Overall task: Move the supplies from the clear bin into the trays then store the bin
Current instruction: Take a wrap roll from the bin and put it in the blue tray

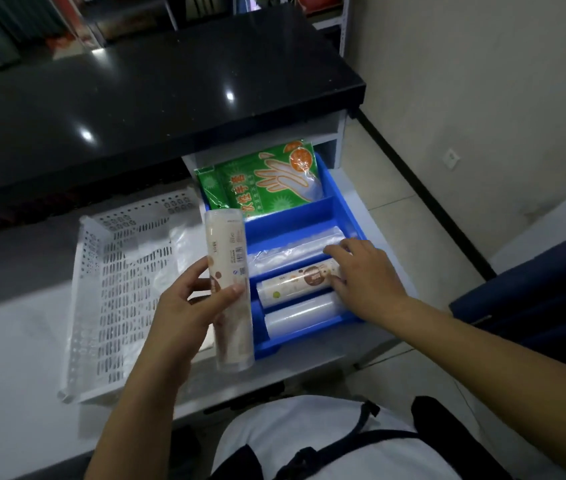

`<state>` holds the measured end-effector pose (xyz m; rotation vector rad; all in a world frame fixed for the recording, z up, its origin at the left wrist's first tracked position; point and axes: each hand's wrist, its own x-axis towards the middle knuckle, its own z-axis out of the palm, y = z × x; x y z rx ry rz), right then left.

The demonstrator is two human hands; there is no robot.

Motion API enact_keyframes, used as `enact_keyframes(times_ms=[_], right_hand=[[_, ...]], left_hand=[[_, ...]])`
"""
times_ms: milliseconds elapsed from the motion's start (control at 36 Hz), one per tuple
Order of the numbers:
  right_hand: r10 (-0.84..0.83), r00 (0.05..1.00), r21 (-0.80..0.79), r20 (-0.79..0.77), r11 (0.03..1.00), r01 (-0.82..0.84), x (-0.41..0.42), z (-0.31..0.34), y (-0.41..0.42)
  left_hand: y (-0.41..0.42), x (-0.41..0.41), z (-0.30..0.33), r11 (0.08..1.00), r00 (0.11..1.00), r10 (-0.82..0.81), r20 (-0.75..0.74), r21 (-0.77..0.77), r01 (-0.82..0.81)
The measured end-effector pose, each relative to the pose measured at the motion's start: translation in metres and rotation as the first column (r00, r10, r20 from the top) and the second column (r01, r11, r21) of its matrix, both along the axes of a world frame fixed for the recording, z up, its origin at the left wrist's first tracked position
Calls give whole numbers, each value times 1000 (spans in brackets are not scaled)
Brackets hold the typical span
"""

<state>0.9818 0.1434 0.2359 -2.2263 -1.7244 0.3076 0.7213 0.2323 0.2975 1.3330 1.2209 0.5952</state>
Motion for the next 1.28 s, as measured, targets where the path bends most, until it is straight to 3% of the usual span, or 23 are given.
enact_keyframes(times_ms=[111, 222, 306, 417, 667, 1000, 1056, 1111, 1194, 1278], right_hand=[[-75, 990, 57, -122, 995, 83, 6, 6, -42], [-107, 989, -16, -99, 994, 106, -3, -2, -83], [-133, 988, -161, -72, 980, 120, -13, -15, -105], [-157, 987, -232, -35, 962, 145, -19, -30, -117], [-218, 975, -112, -51, 971, 211, -29, -50, -120], [-248, 965, -100, -82, 966, 240, -32, -47, -118], [-244, 966, -101, -85, 967, 236, -32, -44, -118], [-238, 966, -101, -97, 968, 228, -31, -41, -118], [-238, 965, -122, -110, 967, 224, -29, -35, -117], [-234, 963, -94, -136, 970, 222, -28, -29, -114]], left_hand=[[16, 27, -2, 955, 945, -280, -167, 57, 292], [17, 70, -15, 779, 725, -496, -479, 125, 615], [10, 98, -28, 625, 562, -487, -668, 183, 759], [2, 121, -49, 493, 457, -413, -787, 229, 839], [-3, 135, -64, 429, 461, -334, -822, 303, 851], [2, 134, -68, 408, 385, -353, -853, 229, 884], [2, 133, -65, 467, 417, -428, -802, 198, 862], [2, 128, -60, 555, 513, -472, -718, 210, 805], [2, 110, -48, 650, 666, -418, -618, 309, 694], [-1, 84, -40, 847, 870, -324, -372, 296, 442]])
